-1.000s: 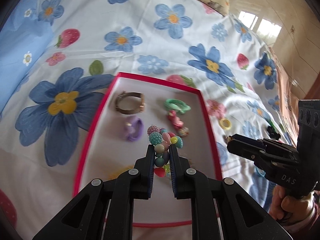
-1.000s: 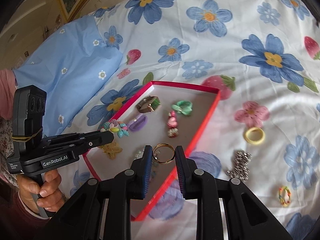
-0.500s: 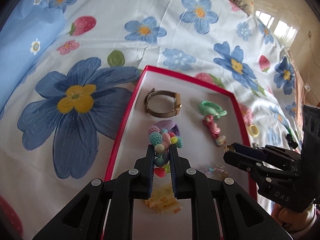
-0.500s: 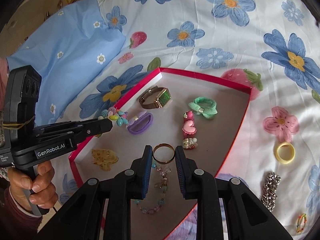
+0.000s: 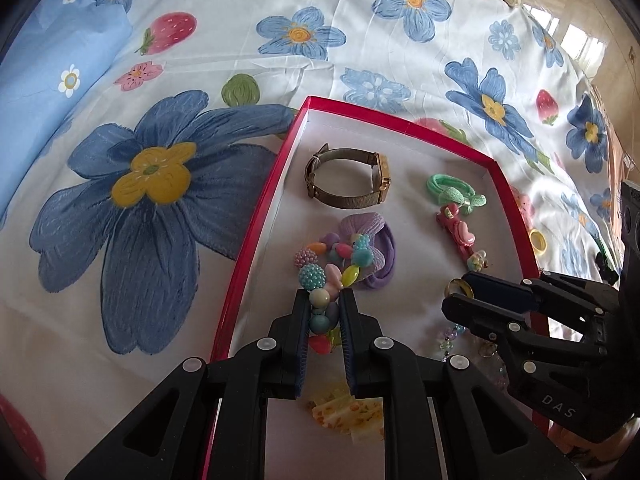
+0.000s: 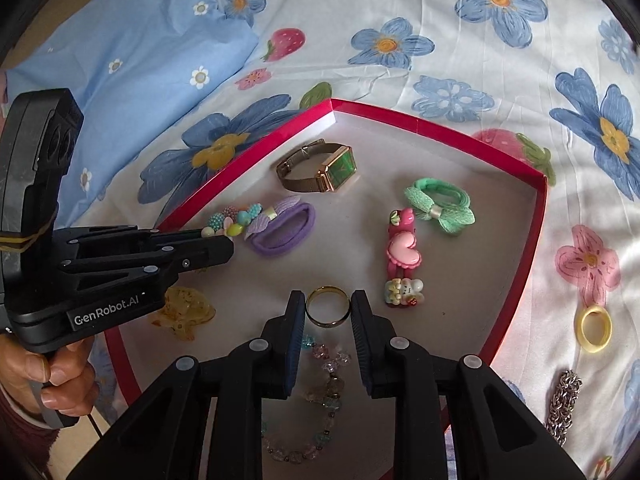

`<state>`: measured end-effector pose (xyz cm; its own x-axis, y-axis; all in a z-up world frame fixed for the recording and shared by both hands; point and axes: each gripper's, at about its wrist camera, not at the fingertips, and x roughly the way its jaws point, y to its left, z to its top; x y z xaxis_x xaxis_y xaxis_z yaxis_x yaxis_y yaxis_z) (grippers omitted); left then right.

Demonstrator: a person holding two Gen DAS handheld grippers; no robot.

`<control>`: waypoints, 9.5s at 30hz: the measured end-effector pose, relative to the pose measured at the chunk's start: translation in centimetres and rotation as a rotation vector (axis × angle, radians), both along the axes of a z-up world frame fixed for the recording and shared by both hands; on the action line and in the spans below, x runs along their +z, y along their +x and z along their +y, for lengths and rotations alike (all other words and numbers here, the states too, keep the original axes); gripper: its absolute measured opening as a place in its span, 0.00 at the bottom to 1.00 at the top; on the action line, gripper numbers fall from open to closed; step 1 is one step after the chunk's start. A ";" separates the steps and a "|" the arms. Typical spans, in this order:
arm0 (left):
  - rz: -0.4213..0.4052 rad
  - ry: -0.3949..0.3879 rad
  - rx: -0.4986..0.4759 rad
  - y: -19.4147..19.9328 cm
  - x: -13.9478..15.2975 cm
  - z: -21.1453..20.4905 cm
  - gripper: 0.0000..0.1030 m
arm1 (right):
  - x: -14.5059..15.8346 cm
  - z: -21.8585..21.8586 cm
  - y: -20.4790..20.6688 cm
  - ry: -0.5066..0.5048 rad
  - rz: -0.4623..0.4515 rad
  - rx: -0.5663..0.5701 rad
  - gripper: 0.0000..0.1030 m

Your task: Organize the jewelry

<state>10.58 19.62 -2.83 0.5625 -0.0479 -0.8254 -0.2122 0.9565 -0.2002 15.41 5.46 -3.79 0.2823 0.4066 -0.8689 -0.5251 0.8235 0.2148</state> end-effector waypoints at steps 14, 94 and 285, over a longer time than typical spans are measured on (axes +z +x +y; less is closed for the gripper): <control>-0.010 0.010 0.015 -1.1 0.9 0.0 0.20 | 0.2 0.0 0.1 0.014 0.007 -0.012 0.26; 0.085 0.106 -0.409 10.2 -2.1 -23.2 0.49 | 1.1 -25.7 -4.8 0.004 0.032 -0.467 0.22; -0.177 0.248 0.229 -23.8 9.0 -6.6 0.99 | 10.3 -8.2 -14.9 0.193 -0.199 -0.165 1.00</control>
